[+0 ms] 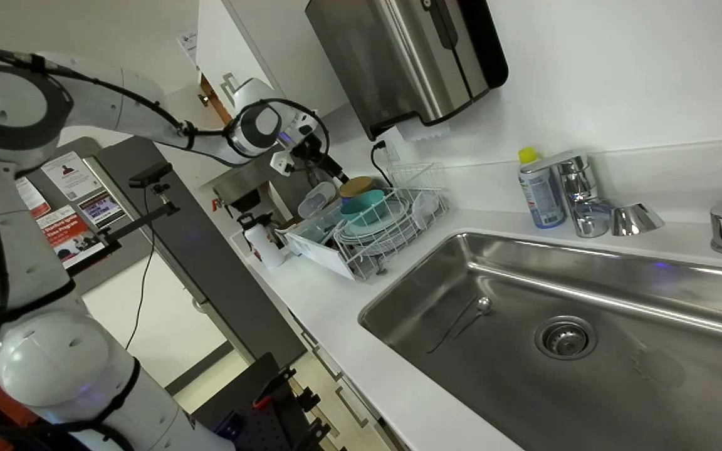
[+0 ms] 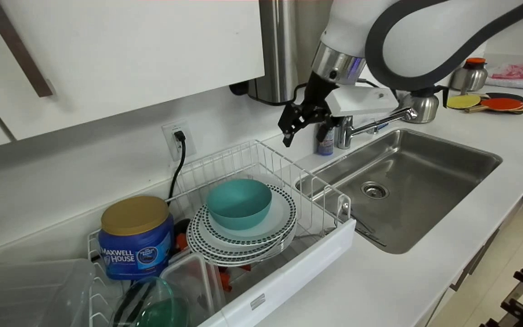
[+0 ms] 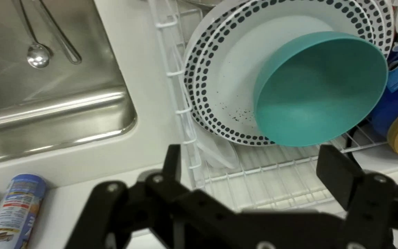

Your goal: Put the blue bowl on top of the plates on the dishrack

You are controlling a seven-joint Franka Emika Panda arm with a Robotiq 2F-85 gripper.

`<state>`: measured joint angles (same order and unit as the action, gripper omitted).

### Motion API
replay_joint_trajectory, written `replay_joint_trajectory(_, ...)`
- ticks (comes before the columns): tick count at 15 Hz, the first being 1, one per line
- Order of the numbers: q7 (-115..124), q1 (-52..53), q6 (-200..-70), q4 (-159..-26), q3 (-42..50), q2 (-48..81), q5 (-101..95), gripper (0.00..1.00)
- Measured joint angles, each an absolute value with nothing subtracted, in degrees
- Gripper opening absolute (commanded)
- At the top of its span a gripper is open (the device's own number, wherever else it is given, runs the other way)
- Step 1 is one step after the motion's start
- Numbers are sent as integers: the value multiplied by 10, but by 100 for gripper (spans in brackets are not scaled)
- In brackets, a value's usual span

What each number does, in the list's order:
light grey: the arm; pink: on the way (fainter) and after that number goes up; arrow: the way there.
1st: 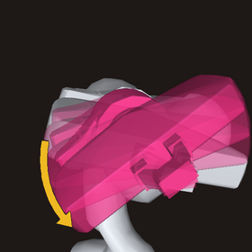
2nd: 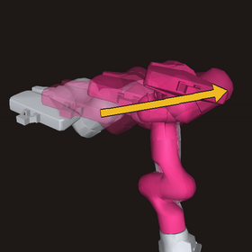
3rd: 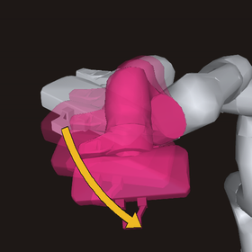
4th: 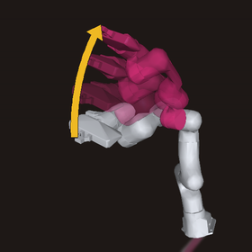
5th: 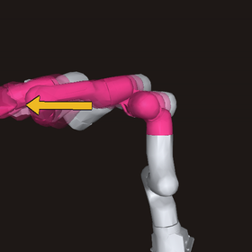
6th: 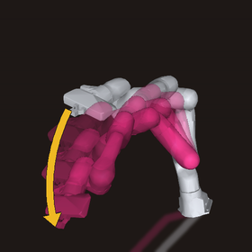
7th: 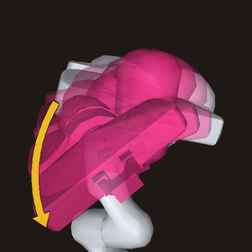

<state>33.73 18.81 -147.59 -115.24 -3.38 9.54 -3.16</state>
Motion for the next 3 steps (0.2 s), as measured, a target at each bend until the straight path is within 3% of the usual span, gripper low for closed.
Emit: replay_joint_trajectory(3,315,168,-1427,-1187,-38,43,-31,100)
